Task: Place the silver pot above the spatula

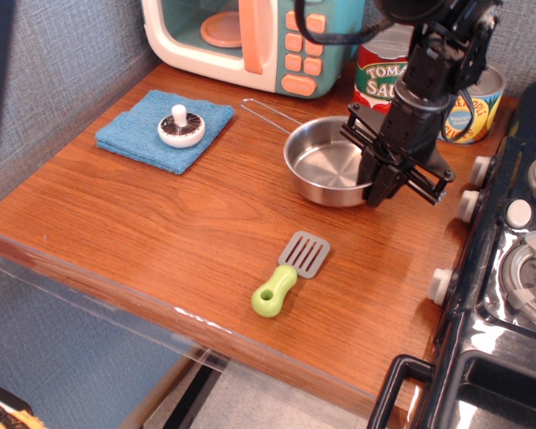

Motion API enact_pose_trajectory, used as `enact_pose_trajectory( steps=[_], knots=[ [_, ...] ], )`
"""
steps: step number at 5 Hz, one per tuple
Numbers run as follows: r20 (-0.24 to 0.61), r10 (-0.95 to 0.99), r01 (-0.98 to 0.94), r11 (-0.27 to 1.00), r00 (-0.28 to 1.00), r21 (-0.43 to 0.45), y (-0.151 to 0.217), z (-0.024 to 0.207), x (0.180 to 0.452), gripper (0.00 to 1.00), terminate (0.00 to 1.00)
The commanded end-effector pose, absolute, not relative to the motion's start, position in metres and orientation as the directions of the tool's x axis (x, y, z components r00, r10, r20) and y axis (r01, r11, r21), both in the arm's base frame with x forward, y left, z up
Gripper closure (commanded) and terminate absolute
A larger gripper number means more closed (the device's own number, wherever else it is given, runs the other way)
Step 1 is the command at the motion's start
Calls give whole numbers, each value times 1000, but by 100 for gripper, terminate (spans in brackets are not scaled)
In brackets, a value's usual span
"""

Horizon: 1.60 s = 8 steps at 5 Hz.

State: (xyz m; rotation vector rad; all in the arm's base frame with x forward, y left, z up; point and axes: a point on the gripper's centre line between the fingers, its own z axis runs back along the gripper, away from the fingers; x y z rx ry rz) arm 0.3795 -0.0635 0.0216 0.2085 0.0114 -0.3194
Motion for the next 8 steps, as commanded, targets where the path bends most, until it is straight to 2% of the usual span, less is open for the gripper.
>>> enact_pose_trajectory(
  steps=[1,2,3,4,6,8],
  knots=[
    [-18,-252,252,957,968,147,-54,35,387,0,0],
    [21,-277,273,956,961,111,-50,57,385,0,0],
    [97,-250,245,968,963,59,-40,87,378,0,0],
    [147,-223,221,975,964,30,-27,104,362,0,0],
    [118,-173,168,984,978,53,3,99,317,0,0],
    [115,-118,111,992,986,62,13,91,298,0,0]
  ],
)
